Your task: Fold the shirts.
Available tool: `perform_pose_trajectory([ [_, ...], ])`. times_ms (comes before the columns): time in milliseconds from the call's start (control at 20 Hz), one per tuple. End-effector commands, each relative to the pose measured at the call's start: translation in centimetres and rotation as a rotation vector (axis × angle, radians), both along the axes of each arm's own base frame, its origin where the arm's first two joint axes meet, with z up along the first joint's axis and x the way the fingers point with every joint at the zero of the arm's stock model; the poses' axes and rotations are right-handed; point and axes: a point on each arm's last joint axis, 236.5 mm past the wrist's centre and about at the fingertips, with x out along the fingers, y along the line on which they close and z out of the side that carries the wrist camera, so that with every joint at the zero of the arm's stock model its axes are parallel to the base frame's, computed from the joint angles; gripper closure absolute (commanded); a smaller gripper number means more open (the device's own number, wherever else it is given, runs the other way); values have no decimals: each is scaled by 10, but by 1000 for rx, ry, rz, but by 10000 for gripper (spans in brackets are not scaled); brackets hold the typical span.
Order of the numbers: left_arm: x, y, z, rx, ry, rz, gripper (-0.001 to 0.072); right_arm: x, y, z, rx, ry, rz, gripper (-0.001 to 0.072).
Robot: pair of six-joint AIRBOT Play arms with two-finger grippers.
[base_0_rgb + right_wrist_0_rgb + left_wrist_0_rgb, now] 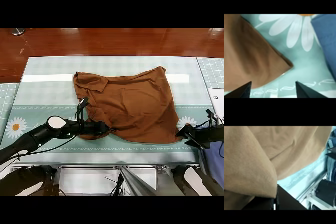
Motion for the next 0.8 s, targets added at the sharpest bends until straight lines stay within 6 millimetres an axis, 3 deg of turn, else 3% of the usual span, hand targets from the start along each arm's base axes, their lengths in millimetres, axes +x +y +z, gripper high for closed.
perform_pose_trajectory([
  [0,0,-1,2,-5,-2,-6,673,1,-3,-12,-4,21,-3,88],
  [300,0,-1,2,-4,-2,-5,673,36,4,-17,47,-93,-53,91],
  [350,0,-1,2,-4,-2,-5,673,39,6,-18,60,-98,-58,117],
  [400,0,-1,2,-4,-2,-5,673,42,10,-19,82,-108,-55,208],
  [500,1,-1,2,-4,-3,-4,673,50,22,-16,138,-145,-24,488],
  [550,2,-1,2,-1,-8,2,673,53,29,-14,155,-172,22,700],
  [650,10,3,4,-6,-12,23,673,63,38,-4,167,-201,72,693],
  [750,29,9,27,-58,-31,25,673,88,37,27,165,-264,132,693],
])
